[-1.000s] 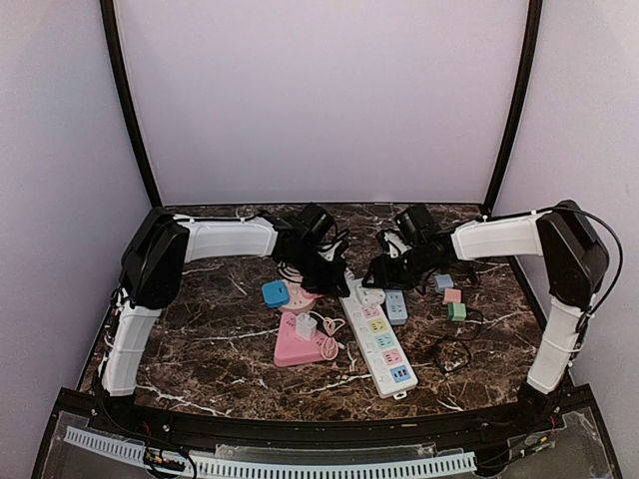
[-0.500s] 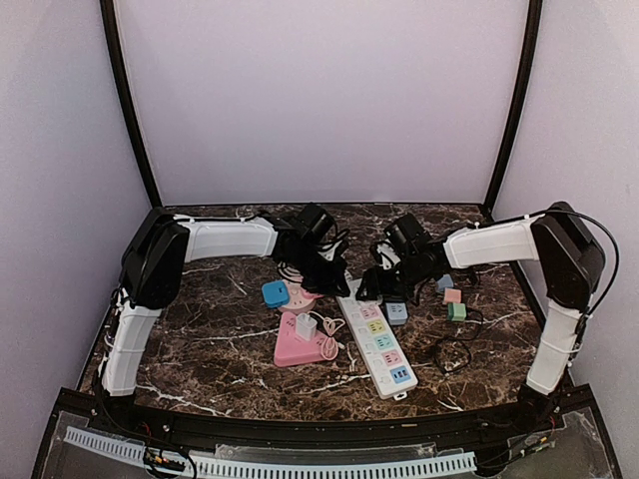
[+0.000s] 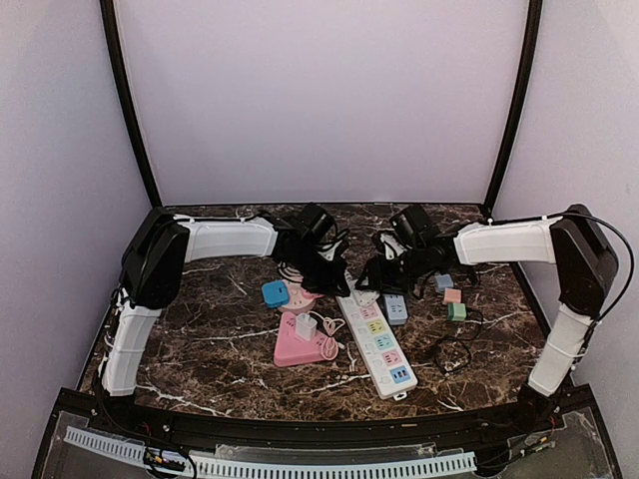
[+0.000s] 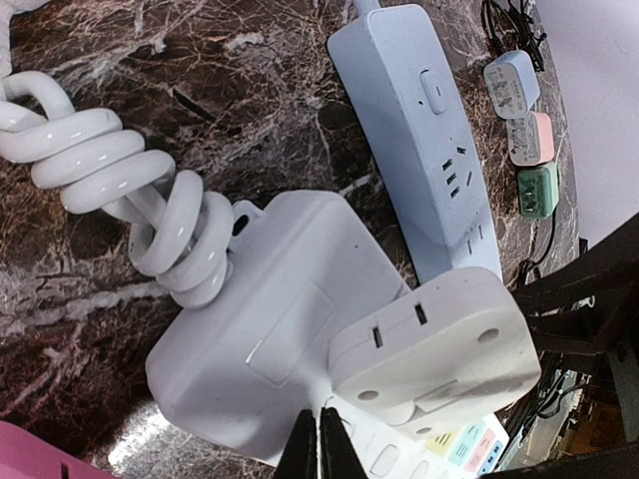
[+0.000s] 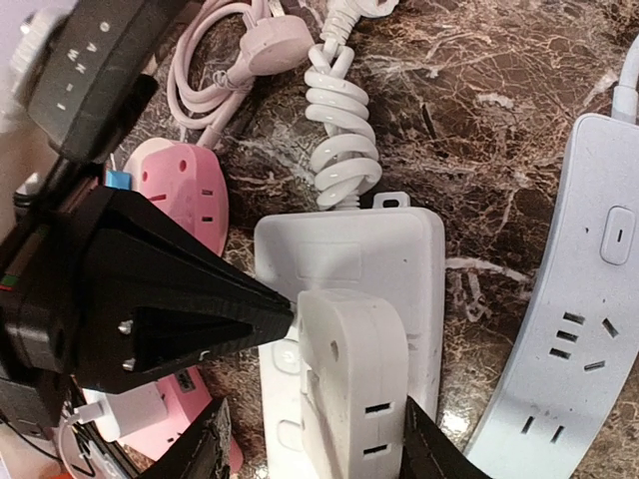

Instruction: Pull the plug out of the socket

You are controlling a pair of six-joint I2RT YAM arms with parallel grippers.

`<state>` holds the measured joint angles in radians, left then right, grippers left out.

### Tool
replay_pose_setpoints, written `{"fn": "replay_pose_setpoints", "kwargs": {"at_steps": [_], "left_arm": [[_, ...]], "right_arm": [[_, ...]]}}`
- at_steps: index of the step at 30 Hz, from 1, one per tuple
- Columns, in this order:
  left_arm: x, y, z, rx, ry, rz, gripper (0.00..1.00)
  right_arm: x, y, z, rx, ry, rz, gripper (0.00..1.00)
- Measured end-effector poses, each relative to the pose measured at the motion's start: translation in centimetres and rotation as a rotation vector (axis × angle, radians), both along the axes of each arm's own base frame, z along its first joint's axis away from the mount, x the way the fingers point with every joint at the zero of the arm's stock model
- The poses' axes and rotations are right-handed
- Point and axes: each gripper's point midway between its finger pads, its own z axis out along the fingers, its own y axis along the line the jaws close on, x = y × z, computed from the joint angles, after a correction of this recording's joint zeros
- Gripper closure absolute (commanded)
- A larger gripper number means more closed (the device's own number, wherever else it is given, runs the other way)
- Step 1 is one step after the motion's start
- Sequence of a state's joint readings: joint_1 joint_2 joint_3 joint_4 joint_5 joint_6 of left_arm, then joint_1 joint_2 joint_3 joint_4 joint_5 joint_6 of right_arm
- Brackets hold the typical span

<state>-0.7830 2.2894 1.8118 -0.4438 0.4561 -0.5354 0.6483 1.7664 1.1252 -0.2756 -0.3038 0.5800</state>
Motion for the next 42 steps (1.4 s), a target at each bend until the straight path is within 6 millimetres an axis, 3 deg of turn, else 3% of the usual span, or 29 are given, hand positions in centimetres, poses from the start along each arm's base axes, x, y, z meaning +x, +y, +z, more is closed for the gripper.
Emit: {"fn": "replay_pose_setpoints", "kwargs": {"at_steps": [12, 29, 42], "left_arm": [[0.0, 0.0, 0.0, -0.003, 0.005, 0.002, 0.97], [0.2, -0.4, -0.2, -0.009, 0.011, 0.005, 0.97], [0.7, -0.9, -0.4, -0.011, 0.022, 0.014, 0.97]], "right_arm": [[0.0, 0.3, 0.6, 0.023, -0.004, 0.002, 0.68], [-0.1, 0.5, -0.5, -0.042, -0.007, 0.003, 0.89], [0.0, 0.0, -0.1, -0.06, -0.023, -0.016, 0.94]]}}
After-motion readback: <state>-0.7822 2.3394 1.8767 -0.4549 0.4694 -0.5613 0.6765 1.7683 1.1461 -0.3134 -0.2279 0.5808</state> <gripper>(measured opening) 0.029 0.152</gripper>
